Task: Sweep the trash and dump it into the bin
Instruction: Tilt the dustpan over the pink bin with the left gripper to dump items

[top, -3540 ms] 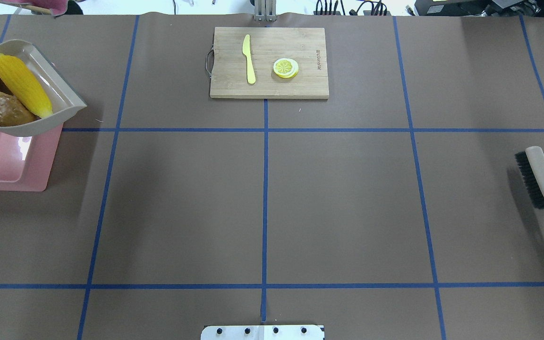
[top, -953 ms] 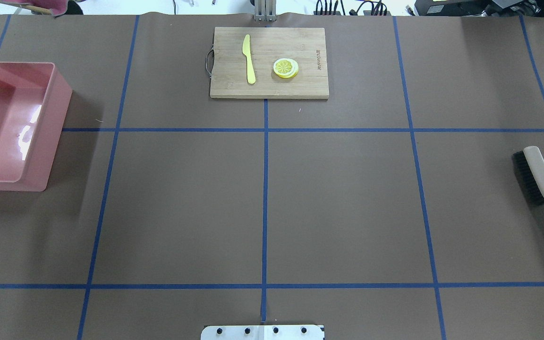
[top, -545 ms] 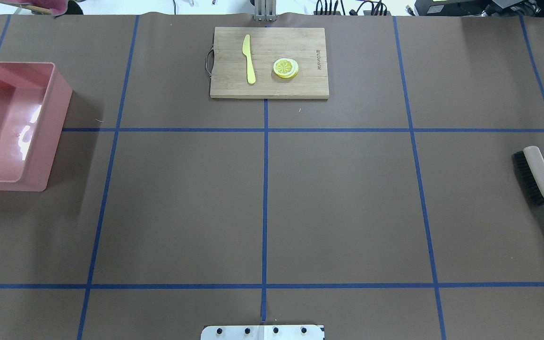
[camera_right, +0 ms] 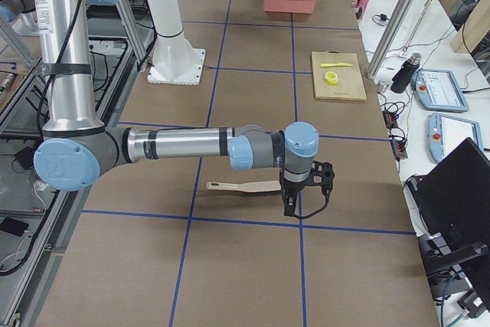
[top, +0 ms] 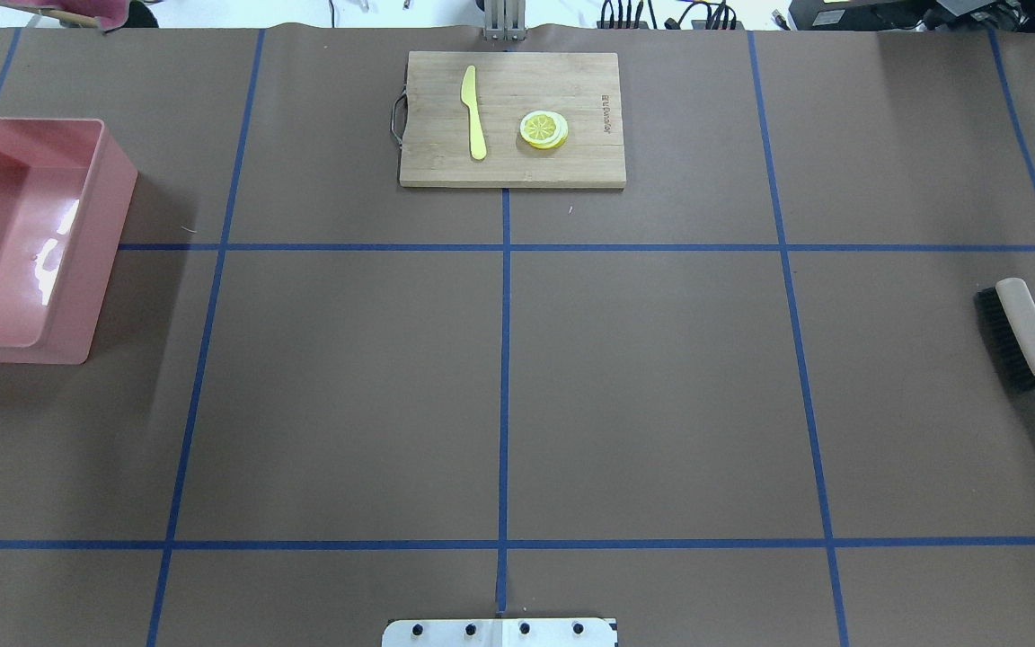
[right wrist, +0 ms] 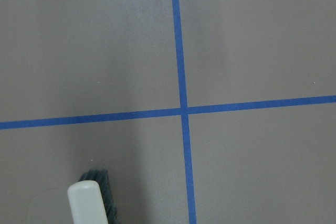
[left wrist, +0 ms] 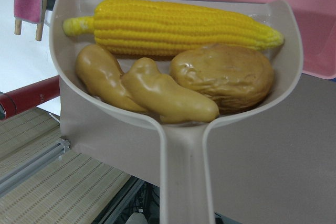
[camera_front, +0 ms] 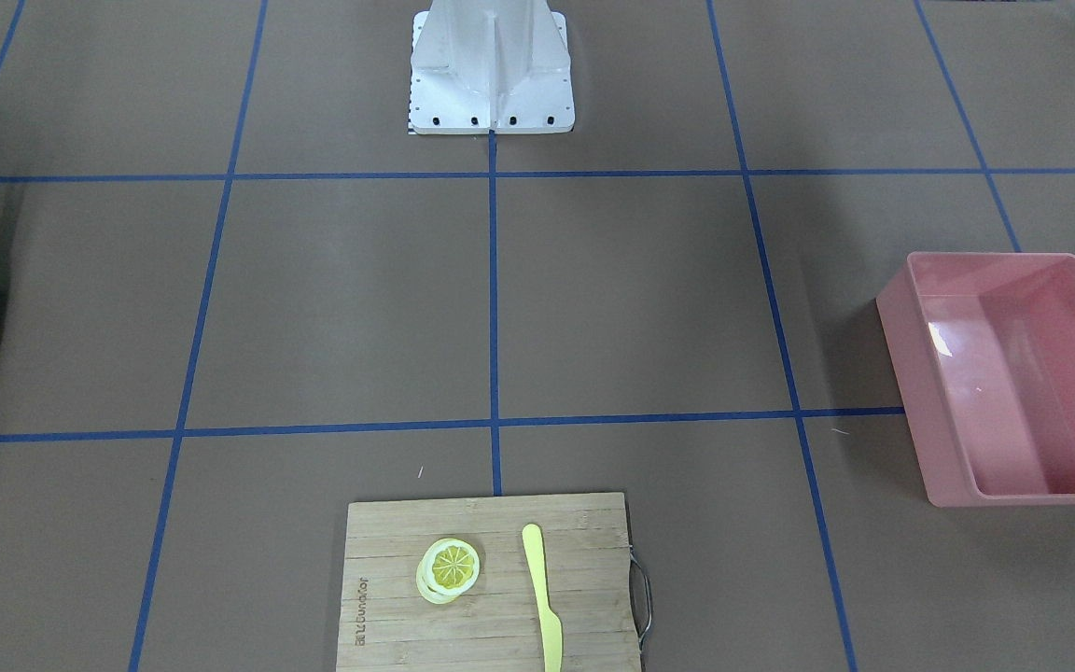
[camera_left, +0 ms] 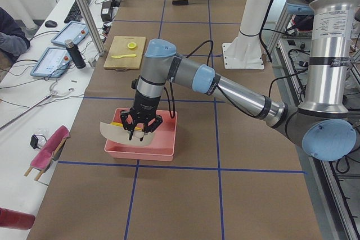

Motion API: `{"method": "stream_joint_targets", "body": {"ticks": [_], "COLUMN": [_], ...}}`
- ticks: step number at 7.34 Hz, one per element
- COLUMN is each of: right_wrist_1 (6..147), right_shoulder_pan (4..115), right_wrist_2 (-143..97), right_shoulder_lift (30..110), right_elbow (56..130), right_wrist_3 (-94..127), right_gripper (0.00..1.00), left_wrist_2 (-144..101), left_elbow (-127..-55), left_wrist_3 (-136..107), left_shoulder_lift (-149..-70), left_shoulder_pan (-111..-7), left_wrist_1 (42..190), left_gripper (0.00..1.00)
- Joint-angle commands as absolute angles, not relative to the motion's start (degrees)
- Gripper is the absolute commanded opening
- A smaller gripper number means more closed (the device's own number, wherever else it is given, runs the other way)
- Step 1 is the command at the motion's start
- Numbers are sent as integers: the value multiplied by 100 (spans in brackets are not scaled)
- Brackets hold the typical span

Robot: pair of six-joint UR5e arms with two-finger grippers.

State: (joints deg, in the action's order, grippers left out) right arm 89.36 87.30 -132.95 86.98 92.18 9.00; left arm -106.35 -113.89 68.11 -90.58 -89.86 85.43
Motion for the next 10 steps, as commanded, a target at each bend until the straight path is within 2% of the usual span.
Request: {"method": "stream_joint_targets", "body": {"ticks": [1, 10], "right_wrist_1": [9062, 9000], "right_shoulder_pan": [8885, 8938], "right_wrist_2": [-13324, -13350], "right_shoulder_lift": [8718, 8921], "right_elbow": [9255, 9272], "right_wrist_3": [264, 114], "right_gripper": [100, 100], "left_wrist_2": [-10364, -9275], "left_elbow": [-11487, -11935], "left_wrist_3": [7074, 7787], "left_shoulder_lift": [-9132, -9378], "left_shoulder_pan": [-8877, -8263], "left_wrist_1": [8543, 8578], "left_gripper": [0, 0]}}
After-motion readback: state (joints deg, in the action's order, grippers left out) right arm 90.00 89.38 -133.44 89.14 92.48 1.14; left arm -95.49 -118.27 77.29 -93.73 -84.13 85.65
